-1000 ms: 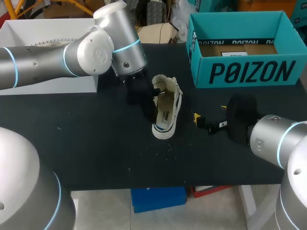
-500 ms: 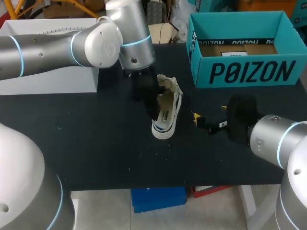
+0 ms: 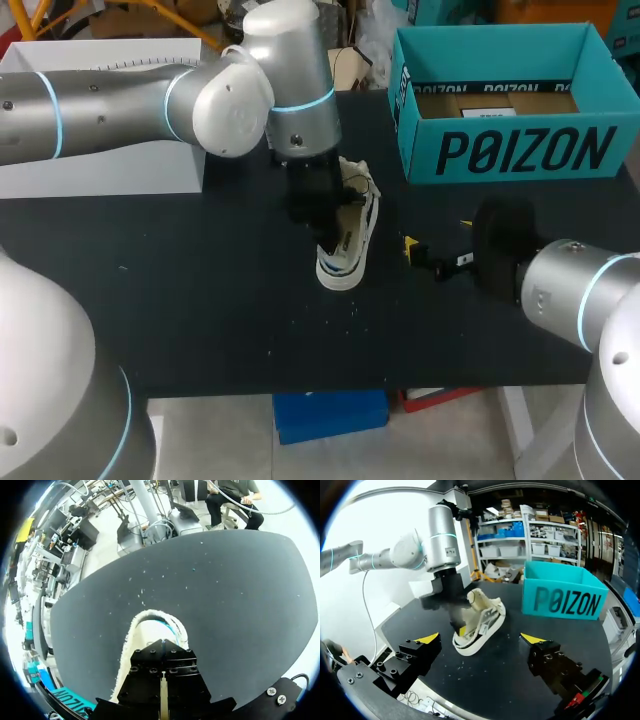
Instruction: Take the shoe out of the shoebox, open the shoe tongue, remove and reinsert the insole, then place the shoe into the shoebox
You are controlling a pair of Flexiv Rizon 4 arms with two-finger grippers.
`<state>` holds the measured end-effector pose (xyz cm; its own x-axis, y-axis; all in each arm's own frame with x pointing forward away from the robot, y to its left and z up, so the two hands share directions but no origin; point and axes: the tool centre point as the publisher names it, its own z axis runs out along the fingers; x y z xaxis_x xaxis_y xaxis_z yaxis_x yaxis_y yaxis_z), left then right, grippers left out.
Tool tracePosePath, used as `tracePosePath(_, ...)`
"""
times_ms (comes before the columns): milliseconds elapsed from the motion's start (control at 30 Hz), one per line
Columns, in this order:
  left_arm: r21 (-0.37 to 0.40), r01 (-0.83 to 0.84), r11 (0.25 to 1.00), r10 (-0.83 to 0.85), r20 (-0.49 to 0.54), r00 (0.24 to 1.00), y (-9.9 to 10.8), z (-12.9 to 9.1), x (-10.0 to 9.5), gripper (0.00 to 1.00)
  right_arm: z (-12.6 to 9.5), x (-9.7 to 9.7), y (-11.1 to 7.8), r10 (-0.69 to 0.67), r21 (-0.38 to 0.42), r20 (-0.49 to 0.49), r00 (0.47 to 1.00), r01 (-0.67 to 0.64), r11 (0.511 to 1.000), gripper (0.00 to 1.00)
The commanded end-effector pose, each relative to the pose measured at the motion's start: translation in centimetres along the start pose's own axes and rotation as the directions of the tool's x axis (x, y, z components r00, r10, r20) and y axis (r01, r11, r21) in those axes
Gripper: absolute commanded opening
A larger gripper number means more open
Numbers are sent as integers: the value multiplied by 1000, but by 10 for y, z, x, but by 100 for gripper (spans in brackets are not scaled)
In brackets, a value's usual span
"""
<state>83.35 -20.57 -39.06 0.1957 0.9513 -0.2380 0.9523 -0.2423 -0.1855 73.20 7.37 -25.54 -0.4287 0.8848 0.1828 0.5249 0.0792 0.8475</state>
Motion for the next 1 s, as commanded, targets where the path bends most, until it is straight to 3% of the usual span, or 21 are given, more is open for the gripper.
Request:
tracePosePath(33, -22, 2, 1000, -2, -13, 1000, -2, 10, 0, 0, 1, 2, -1, 1, -4, 4, 1000, -1, 1000, 100)
tracePosePath(467, -18, 0, 1000, 0, -38, 999, 3, 27, 3, 0, 1, 2, -1, 1, -4, 4, 1000, -1, 1000, 100)
tracePosePath(667, -31, -11, 999, 10, -30, 999, 3, 21, -1, 0, 1, 2, -1, 1, -4, 4, 1000, -1, 1000, 100)
tracePosePath(800, -22, 25, 999, -22, 108, 994, -1, -2, -5, 0, 1, 2, -1, 1, -4, 4, 1000, -1, 1000, 100)
tracePosePath(833, 30, 70, 997, -75, 236, 969, -2, -10, -6, 0, 1, 2, -1, 1, -4, 4, 1000, -1, 1000, 100)
tracePosePath(900, 9, 85, 996, -84, 270, 959, -2, -26, -4, 0, 1, 2, -1, 1, -4, 4, 1000, -1, 1000, 100)
tracePosePath(1000, 107, 168, 980, -199, 499, 844, -1, -50, -1, 0, 1, 2, -1, 1, -4, 4, 1000, -1, 1000, 100)
